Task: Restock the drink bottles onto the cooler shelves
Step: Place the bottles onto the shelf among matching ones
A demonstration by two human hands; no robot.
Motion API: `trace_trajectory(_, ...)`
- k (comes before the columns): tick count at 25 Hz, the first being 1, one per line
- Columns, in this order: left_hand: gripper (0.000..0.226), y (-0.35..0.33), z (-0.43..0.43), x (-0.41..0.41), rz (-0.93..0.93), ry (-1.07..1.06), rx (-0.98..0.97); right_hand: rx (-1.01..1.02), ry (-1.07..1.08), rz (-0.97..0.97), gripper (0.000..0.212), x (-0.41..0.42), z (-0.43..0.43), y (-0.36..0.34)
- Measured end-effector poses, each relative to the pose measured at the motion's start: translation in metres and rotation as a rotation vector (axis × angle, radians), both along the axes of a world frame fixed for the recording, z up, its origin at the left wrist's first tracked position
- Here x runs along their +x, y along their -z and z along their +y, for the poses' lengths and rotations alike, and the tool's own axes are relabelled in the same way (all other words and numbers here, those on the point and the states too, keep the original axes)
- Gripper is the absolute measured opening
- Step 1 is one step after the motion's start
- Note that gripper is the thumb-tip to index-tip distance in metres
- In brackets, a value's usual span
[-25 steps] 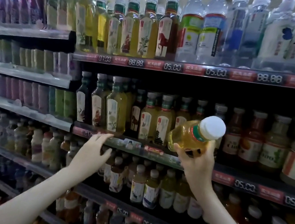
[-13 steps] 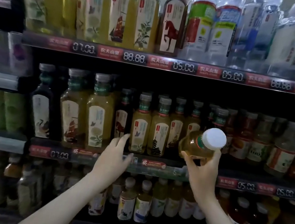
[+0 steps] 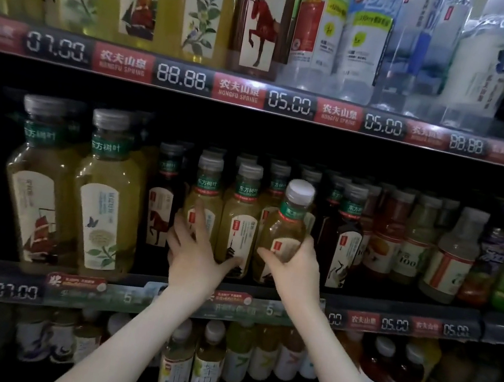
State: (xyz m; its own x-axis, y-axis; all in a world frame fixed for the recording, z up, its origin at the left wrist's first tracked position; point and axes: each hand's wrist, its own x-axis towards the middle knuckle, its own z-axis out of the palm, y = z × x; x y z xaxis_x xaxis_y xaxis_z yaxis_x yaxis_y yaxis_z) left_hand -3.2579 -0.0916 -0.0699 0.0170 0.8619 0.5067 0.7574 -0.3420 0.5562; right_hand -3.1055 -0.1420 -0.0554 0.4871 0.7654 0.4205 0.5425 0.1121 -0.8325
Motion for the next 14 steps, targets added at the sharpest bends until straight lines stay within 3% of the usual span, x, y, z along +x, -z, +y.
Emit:
trace_trajectory(8,0.125,0.003,0.005,0.001,-0.005,-0.012,0.022,-0.185,0.000,-0.167,0.073,0.001,0.031,-0.006)
trace_trajectory(11,0.124,0.005,0.005,-0.002,0.025,-0.041,0.042,-0.114,-0.073,-0.193,0.078,0.000,0.023,0.003)
trace_trajectory(14,0.110,0.013,-0.006,0.010,0.057,-0.074,0.197,0.010,-0.050,-0.324,0.071,0.004,0.001,0.011)
